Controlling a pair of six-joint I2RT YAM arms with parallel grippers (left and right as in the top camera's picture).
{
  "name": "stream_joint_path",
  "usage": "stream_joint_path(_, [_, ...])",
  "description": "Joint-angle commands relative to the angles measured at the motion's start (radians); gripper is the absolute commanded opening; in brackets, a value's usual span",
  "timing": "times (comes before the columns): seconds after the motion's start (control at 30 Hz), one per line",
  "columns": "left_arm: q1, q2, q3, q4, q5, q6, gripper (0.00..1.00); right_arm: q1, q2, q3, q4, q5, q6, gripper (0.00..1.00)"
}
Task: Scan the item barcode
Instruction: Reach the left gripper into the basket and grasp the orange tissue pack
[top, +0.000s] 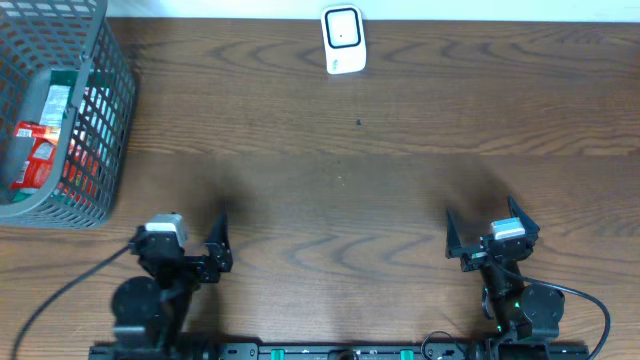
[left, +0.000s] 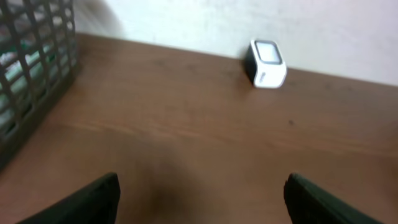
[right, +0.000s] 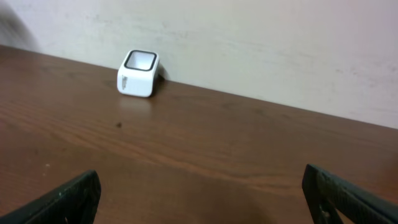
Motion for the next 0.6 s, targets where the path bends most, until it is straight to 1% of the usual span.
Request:
stream_joint_path(0.0, [-0.002, 0.178, 0.282, -0.120, 0.016, -0.017, 0.85, -0.003, -0.004, -0.002, -0.004, -0.005, -0.014, 0.99])
stream_joint_path(0.07, [-0.002, 0.317, 0.452, -0.240, 0.015, -0.017, 0.85, -0.003, -0.004, -0.002, -0.004, -0.005, -0.014, 0.99])
stream_joint_path(0.17, [-0.002, 0.578, 0.776, -0.455, 0.008, 0.003, 0.85, -0.003, -0.004, -0.002, -0.004, -0.005, -0.014, 0.99])
stream_joint_path(0.27, [-0.002, 0.866, 1.164, -0.674, 0.008, 0.058, 0.86, -0.003, -0.004, -0.002, -0.004, -0.005, -0.014, 0.99])
stream_joint_path(0.3, [-0.002, 0.961, 1.296, -0.732, 0.008, 0.068, 0.99, -0.003, -0.004, -0.002, -0.004, -0.005, -0.014, 0.99])
stream_joint_path(0.37, [-0.002, 1.109, 1.507, -0.804, 0.008, 0.071, 0.99, -0.003, -0.004, -0.002, -0.004, -0.005, -0.014, 0.99])
stream_joint_path(0.4, [-0.002, 1.186, 1.612, -0.822, 0.009, 0.069, 0.99, -0.003, -0.004, -0.002, -0.004, -0.005, -0.014, 0.99])
stream_joint_path(0.47, [-0.002, 1.301, 1.757, -0.825, 0.017, 0.061, 0.99, -0.003, -0.004, -0.002, -0.004, -0.005, -0.014, 0.99])
stream_joint_path(0.53, [-0.001, 1.381, 1.841, -0.838, 0.007, 0.072, 1.00, -0.003, -0.004, -0.002, -0.004, -0.005, -0.014, 0.99])
stream_joint_path(0.57, [0.004, 1.412, 1.855, -0.830, -0.010, 0.107, 0.99, -0.003, -0.004, -0.002, -0.004, -0.005, -0.014, 0.99])
